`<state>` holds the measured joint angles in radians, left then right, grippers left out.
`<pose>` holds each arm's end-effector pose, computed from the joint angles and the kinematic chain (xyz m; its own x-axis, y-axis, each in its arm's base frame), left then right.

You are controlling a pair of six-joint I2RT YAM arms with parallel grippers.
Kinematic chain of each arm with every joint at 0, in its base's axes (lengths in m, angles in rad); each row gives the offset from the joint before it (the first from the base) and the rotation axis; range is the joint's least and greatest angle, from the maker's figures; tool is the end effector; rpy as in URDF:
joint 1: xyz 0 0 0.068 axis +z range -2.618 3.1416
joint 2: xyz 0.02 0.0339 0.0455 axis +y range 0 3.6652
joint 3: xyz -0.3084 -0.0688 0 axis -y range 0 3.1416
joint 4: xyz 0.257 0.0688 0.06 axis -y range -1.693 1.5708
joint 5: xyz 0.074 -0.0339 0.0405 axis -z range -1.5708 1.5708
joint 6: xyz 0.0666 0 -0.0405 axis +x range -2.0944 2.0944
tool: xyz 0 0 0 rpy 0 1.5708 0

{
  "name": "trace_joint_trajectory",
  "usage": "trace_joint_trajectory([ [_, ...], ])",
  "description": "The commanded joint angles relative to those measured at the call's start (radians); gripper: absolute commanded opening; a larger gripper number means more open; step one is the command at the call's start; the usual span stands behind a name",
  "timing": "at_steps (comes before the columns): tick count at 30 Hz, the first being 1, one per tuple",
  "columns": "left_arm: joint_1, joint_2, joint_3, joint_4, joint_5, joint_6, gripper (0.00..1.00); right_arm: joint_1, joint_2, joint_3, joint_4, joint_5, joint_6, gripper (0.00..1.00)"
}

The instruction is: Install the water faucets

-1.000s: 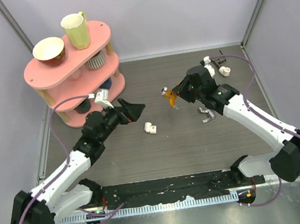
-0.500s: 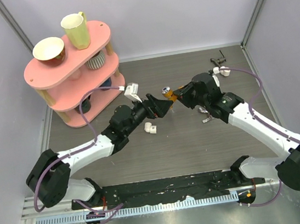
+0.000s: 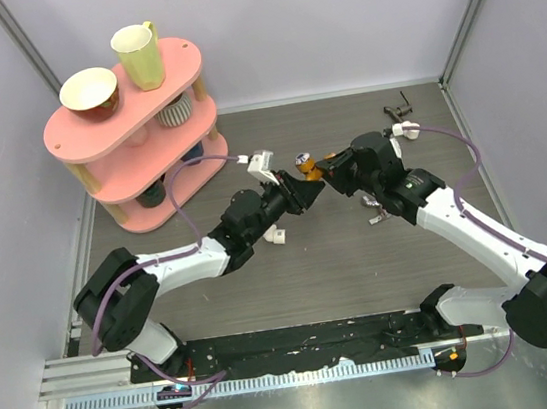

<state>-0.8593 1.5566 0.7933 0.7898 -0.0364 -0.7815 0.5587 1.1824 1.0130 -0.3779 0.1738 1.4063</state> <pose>0.2521 -0.2887 0.2913 -0.5041 -0.4933 -0.7089 0.5326 0.4686 -0.7048 0.2485 0.1418 0.3421 -0.4638 0.8559 -0.2286 0.3703 0.4217 0.8277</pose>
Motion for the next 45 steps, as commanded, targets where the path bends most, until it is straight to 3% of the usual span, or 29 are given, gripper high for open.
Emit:
trace_joint_trajectory([
  [1,-0.003,0.002,0.038,0.106,-0.025,0.019,0.08,0.0,-0.035,0.003,0.074,0.003,0.01,0.04],
  [2,-0.001,-0.012,0.037,0.103,-0.029,0.018,0.04,-0.002,-0.036,-0.001,0.08,0.006,0.0,0.08],
  [3,-0.001,-0.024,0.035,0.095,-0.037,0.018,0.0,-0.003,-0.044,-0.007,0.086,0.007,-0.015,0.21],
  [5,0.018,-0.044,0.026,0.062,-0.042,-0.008,0.0,-0.016,-0.056,-0.022,0.115,0.0,-0.078,0.35],
  [8,0.089,-0.095,0.014,-0.027,-0.014,-0.114,0.0,-0.045,-0.072,-0.028,0.154,-0.031,-0.219,0.7],
  [11,0.181,-0.144,-0.025,-0.043,0.085,-0.22,0.0,-0.08,-0.078,-0.027,0.197,-0.117,-0.412,0.89],
  [15,0.295,-0.213,-0.028,-0.147,0.249,-0.307,0.0,-0.153,-0.096,-0.059,0.321,-0.311,-0.657,0.91],
  [17,0.351,-0.246,-0.028,-0.152,0.373,-0.332,0.0,-0.183,-0.104,-0.086,0.436,-0.485,-0.77,0.91],
  [24,0.44,-0.285,0.029,-0.186,0.729,-0.423,0.0,-0.197,-0.063,-0.047,0.592,-0.81,-0.963,0.91],
  [34,0.454,-0.302,0.093,-0.17,0.923,-0.473,0.0,-0.195,0.062,0.045,0.755,-1.109,-0.913,0.89],
  [45,0.454,-0.268,0.115,-0.083,0.992,-0.548,0.0,-0.16,0.12,0.058,0.922,-1.209,-0.764,0.68],
])
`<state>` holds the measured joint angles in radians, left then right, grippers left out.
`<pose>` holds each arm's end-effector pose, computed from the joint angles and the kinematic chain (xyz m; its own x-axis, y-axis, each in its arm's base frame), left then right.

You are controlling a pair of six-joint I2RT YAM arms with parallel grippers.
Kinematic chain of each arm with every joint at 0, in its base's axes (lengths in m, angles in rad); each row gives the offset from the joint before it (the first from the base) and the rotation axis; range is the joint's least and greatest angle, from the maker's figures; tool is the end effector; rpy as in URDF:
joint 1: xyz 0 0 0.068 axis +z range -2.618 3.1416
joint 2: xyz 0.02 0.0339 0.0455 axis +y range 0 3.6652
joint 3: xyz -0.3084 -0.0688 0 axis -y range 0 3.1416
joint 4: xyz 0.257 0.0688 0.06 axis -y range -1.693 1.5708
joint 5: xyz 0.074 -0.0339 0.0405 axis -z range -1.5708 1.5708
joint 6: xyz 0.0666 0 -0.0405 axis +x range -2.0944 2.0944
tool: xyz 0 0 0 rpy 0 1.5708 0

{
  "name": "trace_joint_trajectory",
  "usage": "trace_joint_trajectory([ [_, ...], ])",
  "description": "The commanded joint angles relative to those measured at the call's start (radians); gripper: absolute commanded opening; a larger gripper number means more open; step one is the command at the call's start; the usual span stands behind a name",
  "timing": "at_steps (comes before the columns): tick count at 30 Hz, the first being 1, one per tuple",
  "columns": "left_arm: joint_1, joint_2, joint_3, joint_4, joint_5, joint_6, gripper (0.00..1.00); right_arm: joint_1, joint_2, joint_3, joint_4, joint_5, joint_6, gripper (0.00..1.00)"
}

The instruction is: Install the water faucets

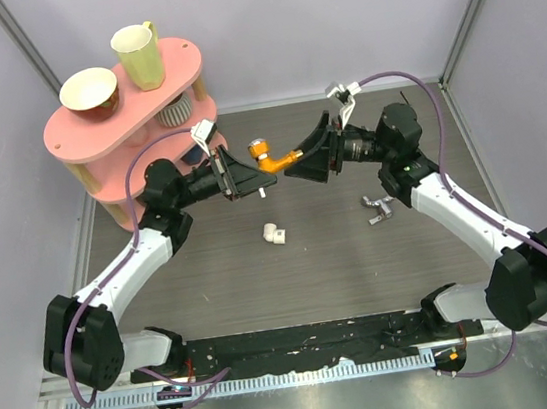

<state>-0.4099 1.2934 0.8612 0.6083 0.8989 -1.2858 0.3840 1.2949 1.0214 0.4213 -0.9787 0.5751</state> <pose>0.2615 -0.1704 0.3772 -0.8711 -0.2728 -0.4084 0.4226 0.0072 -0.9063 0.2663 0.1672 0.4150 -0.4130 0.1605 -0.8965 -0.8883 0.1462 0.4355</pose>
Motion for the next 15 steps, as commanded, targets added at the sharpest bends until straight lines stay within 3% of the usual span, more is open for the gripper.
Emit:
trace_joint_trajectory([
  [1,0.005,-0.005,0.045,0.106,0.058,-0.055,0.0,0.018,0.012,0.048,0.14,-0.067,0.074,0.63],
  [3,0.006,-0.006,0.042,0.123,0.06,-0.06,0.0,0.019,0.02,0.049,0.149,-0.072,0.097,0.54],
  [4,0.005,-0.008,0.042,0.123,0.06,-0.06,0.0,0.019,0.021,0.048,0.164,-0.074,0.107,0.38],
  [6,0.005,-0.011,0.036,0.127,0.051,-0.058,0.0,0.019,0.024,0.043,0.184,-0.072,0.127,0.2],
  [7,0.005,-0.013,0.032,0.128,0.046,-0.053,0.0,0.021,0.023,0.042,0.197,-0.065,0.147,0.02],
  [10,0.006,-0.032,0.001,0.137,-0.018,-0.047,0.19,0.023,0.012,0.025,0.243,-0.012,0.199,0.01],
  [11,0.005,-0.039,-0.025,0.145,-0.047,-0.046,0.34,0.024,0.009,0.014,0.269,0.021,0.219,0.01],
  [15,-0.003,-0.118,-0.114,0.172,-0.253,-0.047,0.55,0.05,-0.016,-0.047,0.295,0.139,0.223,0.01],
])
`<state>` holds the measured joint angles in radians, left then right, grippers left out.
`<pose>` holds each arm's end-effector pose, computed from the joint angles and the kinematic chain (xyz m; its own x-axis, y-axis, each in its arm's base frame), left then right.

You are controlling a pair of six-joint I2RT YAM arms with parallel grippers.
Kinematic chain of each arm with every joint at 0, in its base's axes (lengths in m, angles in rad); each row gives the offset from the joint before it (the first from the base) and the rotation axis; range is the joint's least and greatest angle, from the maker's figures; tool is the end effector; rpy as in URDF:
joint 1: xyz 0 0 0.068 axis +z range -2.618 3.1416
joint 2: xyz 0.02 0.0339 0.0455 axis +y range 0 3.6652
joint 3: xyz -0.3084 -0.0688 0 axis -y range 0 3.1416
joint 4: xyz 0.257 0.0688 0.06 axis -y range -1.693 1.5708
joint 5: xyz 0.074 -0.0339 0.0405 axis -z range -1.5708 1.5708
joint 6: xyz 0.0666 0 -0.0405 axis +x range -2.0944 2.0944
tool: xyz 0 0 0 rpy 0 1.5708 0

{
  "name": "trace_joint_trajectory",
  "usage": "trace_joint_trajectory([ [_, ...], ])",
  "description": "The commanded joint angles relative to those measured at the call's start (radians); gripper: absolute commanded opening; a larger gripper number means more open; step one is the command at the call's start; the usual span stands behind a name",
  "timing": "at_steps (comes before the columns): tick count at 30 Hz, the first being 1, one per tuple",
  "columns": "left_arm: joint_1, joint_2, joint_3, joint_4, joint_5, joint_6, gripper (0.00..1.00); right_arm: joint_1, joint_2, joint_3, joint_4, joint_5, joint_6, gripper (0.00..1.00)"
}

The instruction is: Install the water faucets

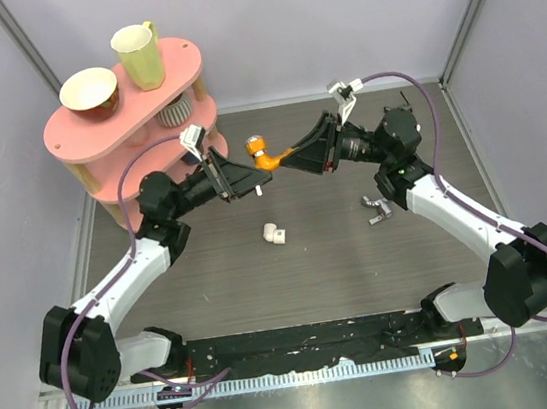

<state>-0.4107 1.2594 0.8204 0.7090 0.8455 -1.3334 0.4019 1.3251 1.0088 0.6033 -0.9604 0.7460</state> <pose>0.2529 -0.1645 0.3837 -0.8426 -0.3363 -0.4207 0.4555 -0.0282 -0.8898 0.2690 0.1736 0.4215 -0.4517 0.2307 -0.8618 -0.8727 0.0865 0.4806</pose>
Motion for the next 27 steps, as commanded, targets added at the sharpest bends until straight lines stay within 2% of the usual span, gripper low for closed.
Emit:
trace_joint_trajectory([
  [1,-0.008,-0.095,-0.085,0.076,-0.256,0.002,0.59,0.041,-0.047,-0.044,0.11,0.141,0.047,0.01],
  [4,-0.019,-0.115,-0.107,0.078,-0.302,0.011,0.66,0.074,-0.043,-0.065,0.13,0.184,0.05,0.01],
  [7,-0.023,-0.126,-0.127,0.095,-0.327,0.002,0.66,0.098,-0.026,-0.07,0.142,0.201,0.055,0.01],
  [13,-0.037,-0.135,-0.144,0.107,-0.352,-0.021,0.61,0.114,-0.047,-0.111,0.154,0.314,0.044,0.01],
  [20,-0.062,-0.14,-0.153,0.118,-0.359,-0.049,0.58,0.115,-0.063,-0.136,0.132,0.37,0.001,0.01],
  [27,-0.068,-0.158,-0.175,0.118,-0.399,-0.046,0.52,0.123,-0.058,-0.133,0.112,0.345,-0.016,0.01],
])
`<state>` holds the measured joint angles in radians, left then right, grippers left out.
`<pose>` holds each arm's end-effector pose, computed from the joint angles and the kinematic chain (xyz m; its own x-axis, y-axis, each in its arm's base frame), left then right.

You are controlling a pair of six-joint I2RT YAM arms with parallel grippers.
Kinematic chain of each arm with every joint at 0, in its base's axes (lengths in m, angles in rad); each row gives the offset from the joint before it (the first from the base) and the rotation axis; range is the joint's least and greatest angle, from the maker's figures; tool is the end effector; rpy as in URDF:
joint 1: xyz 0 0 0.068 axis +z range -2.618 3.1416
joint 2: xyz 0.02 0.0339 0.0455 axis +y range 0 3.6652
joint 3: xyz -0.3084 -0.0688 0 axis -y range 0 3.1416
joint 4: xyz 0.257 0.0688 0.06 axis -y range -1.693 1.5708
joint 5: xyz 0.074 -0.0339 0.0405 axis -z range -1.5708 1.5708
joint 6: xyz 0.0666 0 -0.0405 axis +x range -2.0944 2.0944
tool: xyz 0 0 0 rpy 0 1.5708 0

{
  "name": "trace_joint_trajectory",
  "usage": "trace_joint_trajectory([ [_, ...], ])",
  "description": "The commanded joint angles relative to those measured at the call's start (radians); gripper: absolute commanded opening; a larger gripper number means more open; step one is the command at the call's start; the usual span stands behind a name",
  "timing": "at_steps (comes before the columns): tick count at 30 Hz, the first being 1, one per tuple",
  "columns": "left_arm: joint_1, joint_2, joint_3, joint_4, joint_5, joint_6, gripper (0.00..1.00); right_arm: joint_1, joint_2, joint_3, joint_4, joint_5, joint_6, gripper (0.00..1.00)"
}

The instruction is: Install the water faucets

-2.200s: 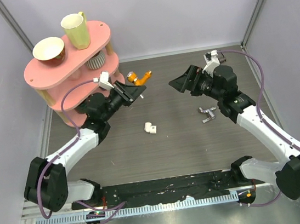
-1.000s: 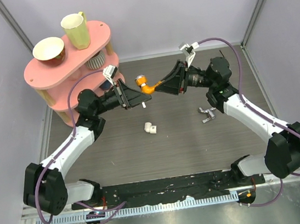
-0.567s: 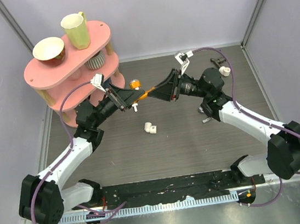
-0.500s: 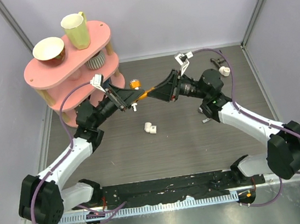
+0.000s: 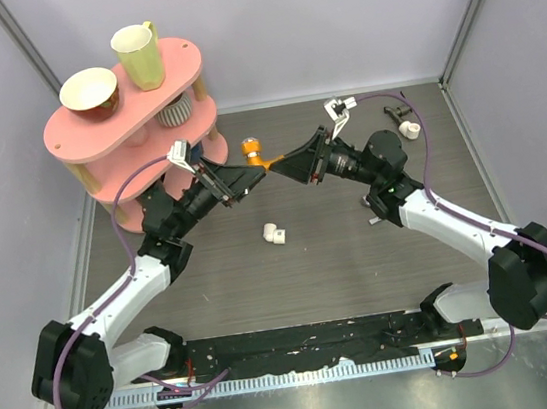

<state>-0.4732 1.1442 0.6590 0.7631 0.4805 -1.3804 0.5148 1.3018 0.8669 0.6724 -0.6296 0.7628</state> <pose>0.2313 -0.1530 0.3640 -0.7391 -0.5998 -0.3065 0.3911 -0.0117 -0.9203 0.2598 0.1920 0.3870 -0.4711 0.3751 -0.7983 -0.7893 0.2248 0.5714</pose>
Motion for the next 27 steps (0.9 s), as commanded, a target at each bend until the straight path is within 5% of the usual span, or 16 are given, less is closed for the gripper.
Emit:
trace_joint_trajectory([
  [1,-0.005,-0.044,-0.013,0.064,-0.043,0.003,0.51,0.011,-0.035,0.012,0.041,0.011,-0.04,0.01],
  [24,-0.015,-0.038,-0.012,0.073,-0.059,-0.011,0.49,0.048,-0.019,0.018,0.032,0.01,-0.053,0.01],
  [26,-0.018,-0.038,-0.012,0.076,-0.06,-0.014,0.45,0.048,-0.021,0.017,0.027,0.018,-0.06,0.01],
  [27,-0.018,-0.038,-0.01,0.077,-0.059,-0.014,0.35,0.05,-0.019,0.018,0.024,0.021,-0.063,0.01],
])
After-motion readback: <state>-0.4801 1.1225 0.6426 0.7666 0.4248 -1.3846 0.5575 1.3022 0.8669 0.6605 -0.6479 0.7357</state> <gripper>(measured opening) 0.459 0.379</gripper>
